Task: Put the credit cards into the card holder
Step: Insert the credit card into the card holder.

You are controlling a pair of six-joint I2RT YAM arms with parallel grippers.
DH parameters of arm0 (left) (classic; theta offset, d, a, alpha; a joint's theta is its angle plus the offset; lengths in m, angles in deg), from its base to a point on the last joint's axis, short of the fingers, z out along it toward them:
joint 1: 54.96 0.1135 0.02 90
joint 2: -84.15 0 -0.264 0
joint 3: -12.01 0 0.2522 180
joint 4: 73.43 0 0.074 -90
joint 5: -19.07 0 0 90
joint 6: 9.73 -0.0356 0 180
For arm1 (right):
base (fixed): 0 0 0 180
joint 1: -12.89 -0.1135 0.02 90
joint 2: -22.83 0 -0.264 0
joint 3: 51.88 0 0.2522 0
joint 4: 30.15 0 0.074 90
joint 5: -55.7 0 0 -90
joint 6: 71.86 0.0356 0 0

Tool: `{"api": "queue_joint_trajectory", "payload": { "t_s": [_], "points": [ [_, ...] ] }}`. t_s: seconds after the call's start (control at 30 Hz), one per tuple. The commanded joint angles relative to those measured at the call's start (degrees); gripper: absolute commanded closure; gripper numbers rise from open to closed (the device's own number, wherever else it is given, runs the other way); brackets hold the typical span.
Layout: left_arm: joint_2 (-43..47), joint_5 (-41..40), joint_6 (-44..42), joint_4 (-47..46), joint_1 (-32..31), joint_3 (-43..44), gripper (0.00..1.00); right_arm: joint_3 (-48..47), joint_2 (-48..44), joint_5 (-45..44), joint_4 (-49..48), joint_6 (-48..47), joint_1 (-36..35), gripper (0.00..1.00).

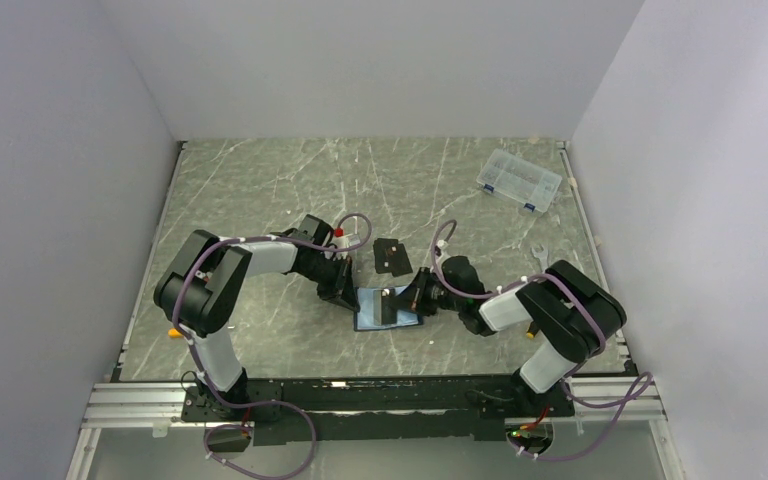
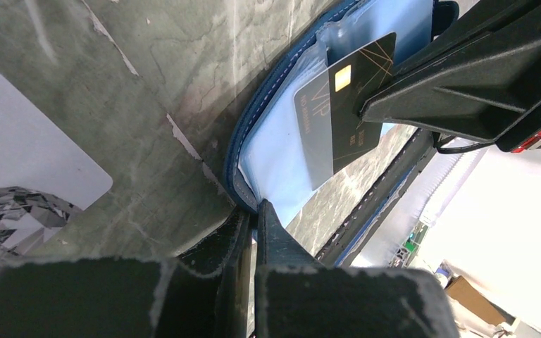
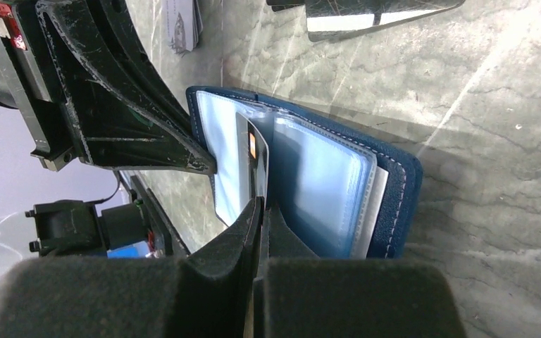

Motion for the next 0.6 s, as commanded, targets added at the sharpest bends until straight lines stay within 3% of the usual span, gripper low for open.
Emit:
{"api": "queue_joint_trajectory", "payload": {
  "t_s": [0.0,0.07,0.27,0.57],
  "points": [
    [1.44,-0.55,-0.39,-0.58,0.00,-0.58,1.00,-0.96,1.00,-2.09,5.59,-2.53,-0.92,1.00],
    [1.64,0.20,-0.37,-0.57,0.00,-0.24,1.00,-2.02,0.43,-2.66,7.87,-3.22,-1.45,0.93],
    [3.36,0.99,-1.19,0.32,1.46,0.42,1.00,-6.69,-3.20,-7.34,20.35,-6.98,-3.41,0.58],
    [4.13,0.65,-1.36,-0.71,2.90,-0.64,1.00,-12.10,-4.78,-14.38,31.62,-11.16,-8.17,0.57]
  ]
}}
